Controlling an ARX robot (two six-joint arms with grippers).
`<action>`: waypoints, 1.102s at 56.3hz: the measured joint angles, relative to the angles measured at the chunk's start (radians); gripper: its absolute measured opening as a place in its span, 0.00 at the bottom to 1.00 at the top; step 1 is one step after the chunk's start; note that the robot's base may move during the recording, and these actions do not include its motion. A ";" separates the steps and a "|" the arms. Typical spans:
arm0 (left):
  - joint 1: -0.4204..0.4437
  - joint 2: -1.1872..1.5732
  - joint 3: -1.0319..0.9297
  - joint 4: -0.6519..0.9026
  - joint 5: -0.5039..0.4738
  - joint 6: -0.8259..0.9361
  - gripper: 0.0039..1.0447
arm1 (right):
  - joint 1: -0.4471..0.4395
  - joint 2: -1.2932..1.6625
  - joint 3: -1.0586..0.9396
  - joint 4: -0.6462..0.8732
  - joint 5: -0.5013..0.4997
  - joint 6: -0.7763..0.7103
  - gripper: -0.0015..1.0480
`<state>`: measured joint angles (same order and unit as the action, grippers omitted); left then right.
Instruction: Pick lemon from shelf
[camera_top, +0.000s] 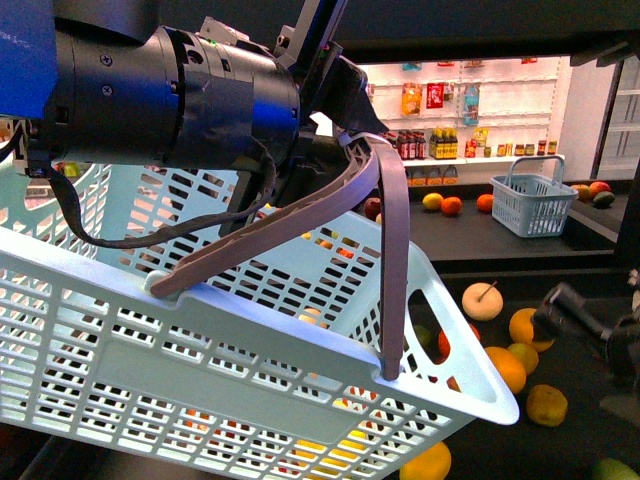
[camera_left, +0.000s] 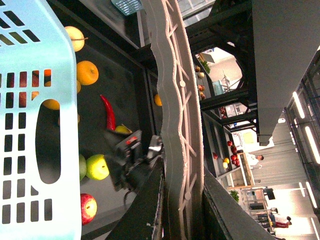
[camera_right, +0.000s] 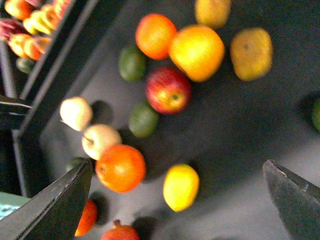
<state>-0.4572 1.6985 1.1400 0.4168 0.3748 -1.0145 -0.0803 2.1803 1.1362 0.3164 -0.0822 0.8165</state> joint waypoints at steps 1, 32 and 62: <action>0.000 0.000 0.000 0.000 -0.001 0.000 0.12 | 0.005 0.018 0.002 -0.005 0.001 0.000 0.98; 0.000 0.000 0.000 0.000 -0.002 0.000 0.12 | 0.160 0.338 0.312 -0.187 0.052 0.115 0.98; 0.000 0.000 0.000 0.000 -0.002 0.000 0.12 | 0.241 0.528 0.598 -0.335 0.047 0.212 0.98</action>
<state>-0.4568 1.6985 1.1400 0.4168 0.3733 -1.0142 0.1608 2.7083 1.7340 -0.0189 -0.0353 1.0290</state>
